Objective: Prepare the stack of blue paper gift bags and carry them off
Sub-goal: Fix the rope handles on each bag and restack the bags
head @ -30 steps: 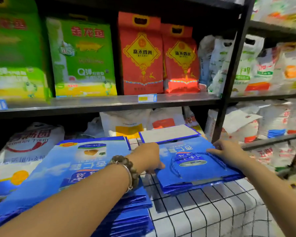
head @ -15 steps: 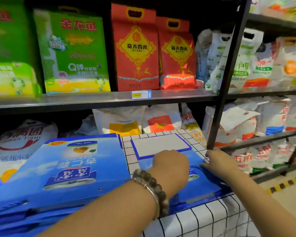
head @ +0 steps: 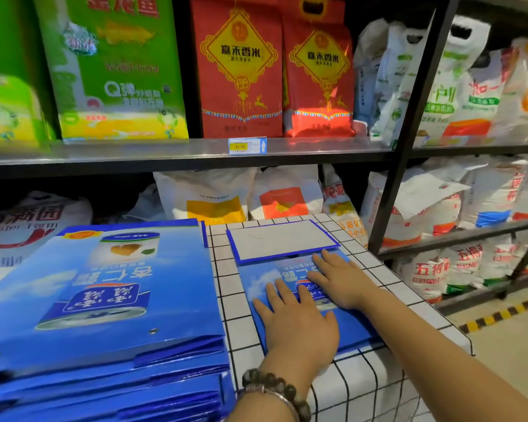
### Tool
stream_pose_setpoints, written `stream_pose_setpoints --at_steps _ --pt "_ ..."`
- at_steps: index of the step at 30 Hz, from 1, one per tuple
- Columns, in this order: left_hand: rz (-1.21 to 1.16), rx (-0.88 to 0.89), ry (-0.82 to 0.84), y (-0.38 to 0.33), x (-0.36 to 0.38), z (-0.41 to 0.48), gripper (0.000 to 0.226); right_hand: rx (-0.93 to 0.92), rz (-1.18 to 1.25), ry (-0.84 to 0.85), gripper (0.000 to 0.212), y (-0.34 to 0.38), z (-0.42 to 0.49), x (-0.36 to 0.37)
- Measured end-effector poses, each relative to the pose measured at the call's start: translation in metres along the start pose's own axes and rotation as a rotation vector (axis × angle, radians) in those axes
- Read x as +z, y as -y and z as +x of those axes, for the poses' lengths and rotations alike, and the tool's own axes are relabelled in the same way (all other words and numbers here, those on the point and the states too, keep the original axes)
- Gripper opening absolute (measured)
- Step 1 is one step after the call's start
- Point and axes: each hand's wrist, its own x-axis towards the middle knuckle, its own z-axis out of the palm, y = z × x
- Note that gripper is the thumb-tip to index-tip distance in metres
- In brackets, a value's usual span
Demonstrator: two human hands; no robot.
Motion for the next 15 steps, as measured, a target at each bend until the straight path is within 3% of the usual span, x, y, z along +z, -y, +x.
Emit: stream_pose_setpoints --at_steps 4,15 --pt "0.010 -0.001 -0.002 -0.002 -0.001 0.007 0.067 0.003 -0.006 0.001 0.059 -0.004 0.012 0.002" --pt "0.054 0.021 0.009 -0.002 -0.005 0.012 0.067 0.039 -0.033 0.034 0.057 0.005 0.002 -0.015"
